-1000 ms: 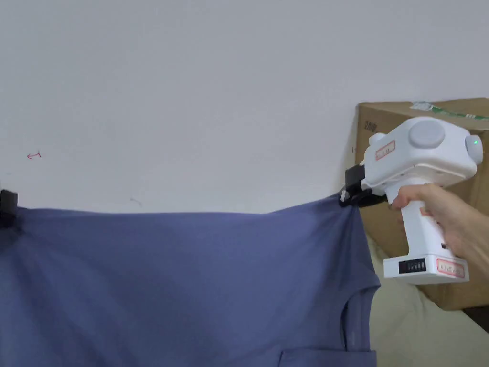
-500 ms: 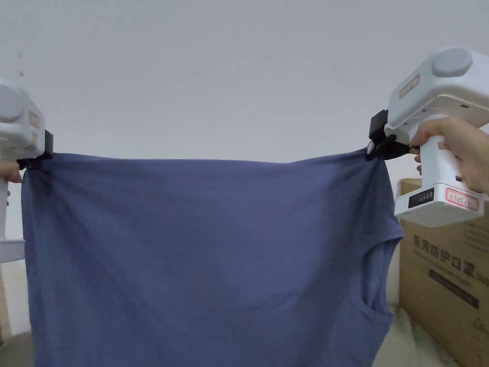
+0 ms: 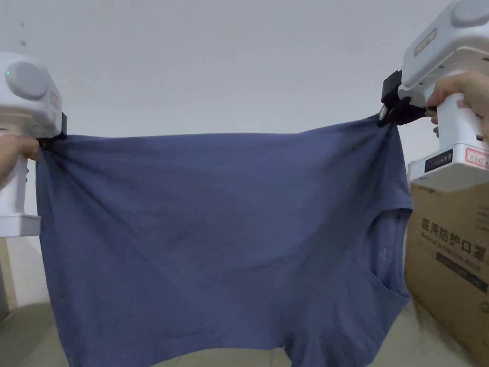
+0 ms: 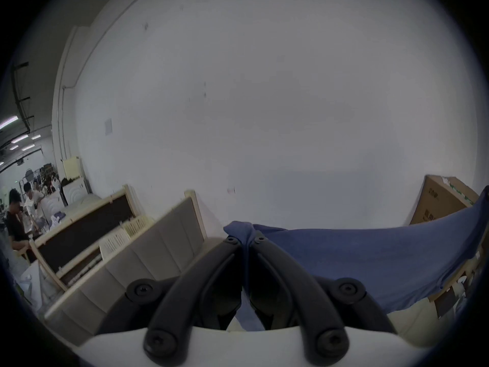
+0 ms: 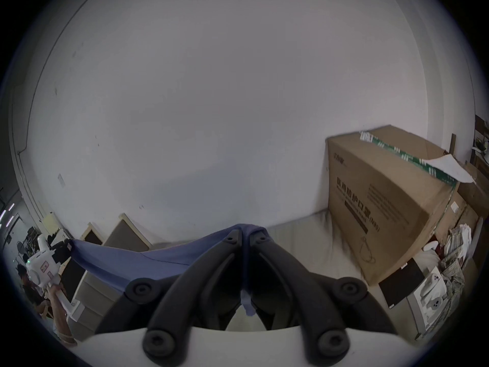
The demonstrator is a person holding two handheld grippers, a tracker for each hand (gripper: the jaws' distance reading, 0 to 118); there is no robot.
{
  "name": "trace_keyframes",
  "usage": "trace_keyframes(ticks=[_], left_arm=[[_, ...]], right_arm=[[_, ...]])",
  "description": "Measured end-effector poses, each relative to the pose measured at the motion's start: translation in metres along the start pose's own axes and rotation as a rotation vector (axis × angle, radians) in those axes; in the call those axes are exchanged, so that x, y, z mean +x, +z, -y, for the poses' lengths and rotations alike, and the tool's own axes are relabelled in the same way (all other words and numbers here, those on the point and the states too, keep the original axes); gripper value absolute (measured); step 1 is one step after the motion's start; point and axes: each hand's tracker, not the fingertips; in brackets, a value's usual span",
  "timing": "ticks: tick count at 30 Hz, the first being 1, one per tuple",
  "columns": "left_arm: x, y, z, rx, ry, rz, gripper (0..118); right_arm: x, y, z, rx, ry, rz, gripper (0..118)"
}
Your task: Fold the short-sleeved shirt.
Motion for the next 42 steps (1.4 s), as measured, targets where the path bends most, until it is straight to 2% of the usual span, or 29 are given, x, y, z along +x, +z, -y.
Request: trace_keyframes(ticks=[5, 7, 11, 13, 17, 20, 22, 24, 25, 28, 31, 33, 36, 38, 42], left_arm=[[0.013, -0.043, 0.115, -0.128, -0.022, 0.032, 2], [0.018, -0.069, 0.174, -0.26, -0.058, 0.041, 2], [0.025, -0.108, 0.287, -0.434, 0.008, 0.044, 2], [0.029, -0.119, 0.334, -0.503, 0.003, 0.054, 2], [0.037, -0.128, 0.402, -0.622, -0.085, 0.063, 2], [0.028, -0.128, 0.425, -0.65, -0.066, 0.059, 2], [0.019, -0.119, 0.431, -0.667, -0.041, 0.061, 2], [0.01, -0.101, 0.433, -0.639, -0.018, 0.076, 2], [0.006, -0.091, 0.434, -0.643, -0.025, 0.085, 2], [-0.012, -0.053, 0.435, -0.631, -0.025, 0.118, 2], [-0.034, -0.01, 0.437, -0.595, -0.035, 0.151, 2], [-0.043, 0.025, 0.441, -0.564, -0.063, 0.125, 2], [-0.059, 0.075, 0.454, -0.564, -0.148, 0.143, 2], [-0.071, 0.106, 0.466, -0.568, -0.165, 0.128, 2], [-0.099, 0.169, 0.5, -0.583, -0.117, 0.146, 2]], right_arm=[[0.027, -0.058, 0.082, -0.144, 0.031, 0.034, 4], [0.045, -0.088, 0.127, -0.233, 0.044, 0.053, 4], [0.09, -0.149, 0.231, -0.393, -0.048, 0.093, 4], [0.111, -0.176, 0.284, -0.499, -0.089, 0.144, 4], [0.142, -0.208, 0.372, -0.648, -0.071, 0.201, 4], [0.156, -0.209, 0.404, -0.682, -0.09, 0.192, 4], [0.165, -0.2, 0.412, -0.678, -0.114, 0.187, 4], [0.169, -0.182, 0.413, -0.622, -0.199, 0.145, 4], [0.168, -0.169, 0.415, -0.618, -0.204, 0.13, 4], [0.163, -0.133, 0.417, -0.605, -0.156, 0.126, 4], [0.155, -0.078, 0.426, -0.592, -0.065, 0.098, 4], [0.15, -0.039, 0.442, -0.565, -0.039, 0.091, 4], [0.151, 0.015, 0.469, -0.556, -0.054, 0.076, 4], [0.153, 0.054, 0.491, -0.564, -0.107, 0.073, 4], [0.156, 0.126, 0.542, -0.562, -0.074, 0.07, 4]])
